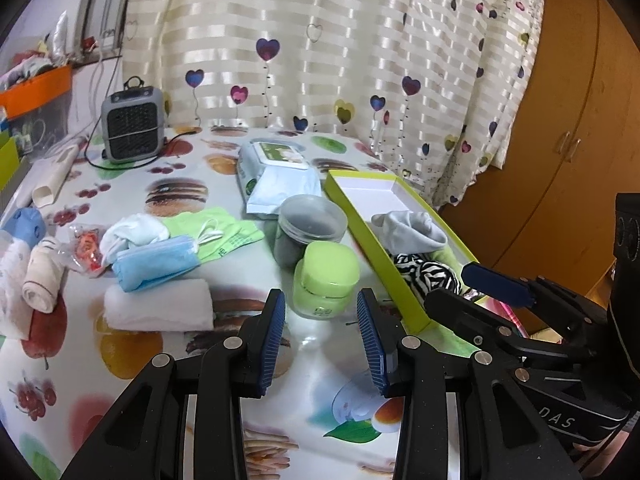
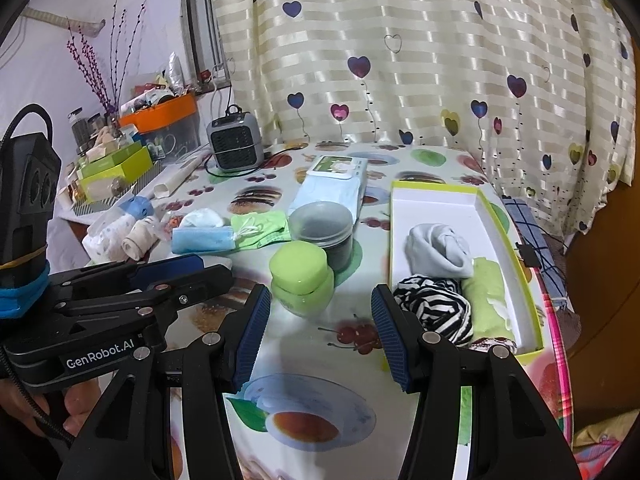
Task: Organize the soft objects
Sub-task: 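Withdraw both open tools from the box back toward the pile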
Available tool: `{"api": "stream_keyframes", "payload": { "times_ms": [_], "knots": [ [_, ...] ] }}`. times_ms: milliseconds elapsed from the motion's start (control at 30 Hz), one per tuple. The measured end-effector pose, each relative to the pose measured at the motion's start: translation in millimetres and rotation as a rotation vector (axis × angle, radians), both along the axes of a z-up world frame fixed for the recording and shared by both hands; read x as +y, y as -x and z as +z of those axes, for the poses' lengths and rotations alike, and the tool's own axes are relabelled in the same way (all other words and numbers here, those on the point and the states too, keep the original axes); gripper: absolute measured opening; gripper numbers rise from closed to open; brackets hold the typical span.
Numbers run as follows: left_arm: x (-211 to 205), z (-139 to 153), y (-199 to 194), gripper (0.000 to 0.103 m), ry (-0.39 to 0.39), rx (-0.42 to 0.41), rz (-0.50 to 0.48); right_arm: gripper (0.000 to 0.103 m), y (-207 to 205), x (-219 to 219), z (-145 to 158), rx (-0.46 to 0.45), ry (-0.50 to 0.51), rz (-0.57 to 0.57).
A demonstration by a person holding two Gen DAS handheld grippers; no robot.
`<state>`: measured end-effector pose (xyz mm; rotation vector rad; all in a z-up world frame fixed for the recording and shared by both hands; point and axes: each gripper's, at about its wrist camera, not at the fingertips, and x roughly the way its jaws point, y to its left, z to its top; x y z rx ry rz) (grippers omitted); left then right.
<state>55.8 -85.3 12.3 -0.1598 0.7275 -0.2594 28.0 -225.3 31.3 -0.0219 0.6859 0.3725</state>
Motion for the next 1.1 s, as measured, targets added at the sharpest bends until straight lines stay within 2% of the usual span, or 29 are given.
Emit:
{"api": "stream_keyframes", "payload": {
  "times_ms": [600, 1100],
  "knots": [
    [18.9, -8.9, -1.5, 0.036, 0.002, 0.021, 0.042, 0.054, -8.8, 17.6, -4.3, 0.022, 0.010, 0.041],
    [75.1, -26.2, -4.3, 0.036, 0.024, 0.057, 0.146, 0.054, -16.9, 61.3, -14.6, 0.052, 0.028, 0.130]
  ]
}}
